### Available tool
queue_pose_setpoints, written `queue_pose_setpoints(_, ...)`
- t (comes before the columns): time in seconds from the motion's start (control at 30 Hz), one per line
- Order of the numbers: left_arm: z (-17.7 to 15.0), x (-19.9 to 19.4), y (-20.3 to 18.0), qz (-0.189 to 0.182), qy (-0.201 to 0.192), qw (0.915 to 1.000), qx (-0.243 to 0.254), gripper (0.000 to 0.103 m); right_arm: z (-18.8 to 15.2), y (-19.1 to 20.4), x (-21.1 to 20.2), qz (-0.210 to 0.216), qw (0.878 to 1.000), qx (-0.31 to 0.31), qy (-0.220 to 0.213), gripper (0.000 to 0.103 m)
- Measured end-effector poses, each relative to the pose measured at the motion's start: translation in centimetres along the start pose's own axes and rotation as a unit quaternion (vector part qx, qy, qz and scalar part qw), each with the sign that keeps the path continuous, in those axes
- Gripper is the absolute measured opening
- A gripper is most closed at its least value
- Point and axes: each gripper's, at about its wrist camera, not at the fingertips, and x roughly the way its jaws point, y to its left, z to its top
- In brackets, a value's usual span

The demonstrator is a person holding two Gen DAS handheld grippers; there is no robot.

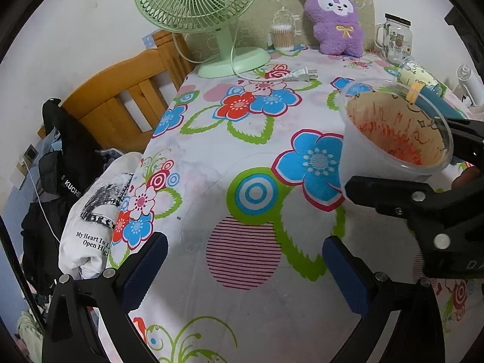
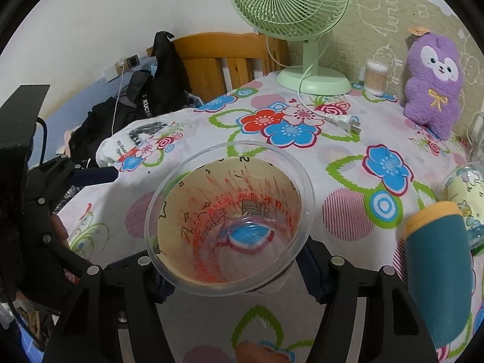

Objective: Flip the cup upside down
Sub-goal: 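Carry the cup upward with the right gripper toward the left gripper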

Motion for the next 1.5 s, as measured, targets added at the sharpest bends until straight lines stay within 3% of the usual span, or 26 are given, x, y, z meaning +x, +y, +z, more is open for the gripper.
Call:
queue_pose_setpoints(0.23,-0.6,-1.8,-0.8,-0.012,-0.009,0.9999,0.0,0.103,-1.1,-0.3,-3.0,-0.008,1.0,0.005,0.0,0.069)
queue_pose_setpoints(0.5,-2.2,-3.6,-2.9,-0.027,-0.013,0.9995,0.012,0.103,-2.2,-0.1,-8.0,-0.014,0.997,-0.01,0.07,0.068)
queue_pose_setpoints(0.63,-3.1,-4.9,-4.2,-0.062,-0.015,0.9979,0.009,0.103,-3.0,0.0,-10.4,-0.017,0.992,-0.009,0.126,0.068)
queue_pose_setpoints(0.83,-4.3,-6.3,-6.7,-0.084,-0.02,0.996,0.023,0.103,-5.4,-0.3,-12.1,-0.003,0.978,0.021,0.206,0.068)
queue_pose_setpoints(1.13,-6.2,-7.2,-8.2,-0.112,-0.014,0.9935,0.015,0.103,-7.5,-0.3,-13.9,-0.02,0.965,0.036,0.258,0.068)
queue_pose_setpoints(1.37,-8.0,-7.4,-9.9,-0.123,-0.009,0.9923,0.017,0.103,-9.5,-0.5,-14.7,-0.043,0.941,0.053,0.33,0.068)
queue_pose_setpoints(1.5,-8.7,-7.6,-10.4,-0.122,-0.012,0.9923,0.02,0.103,-10.3,-1.0,-14.5,-0.03,0.926,0.083,0.367,0.068)
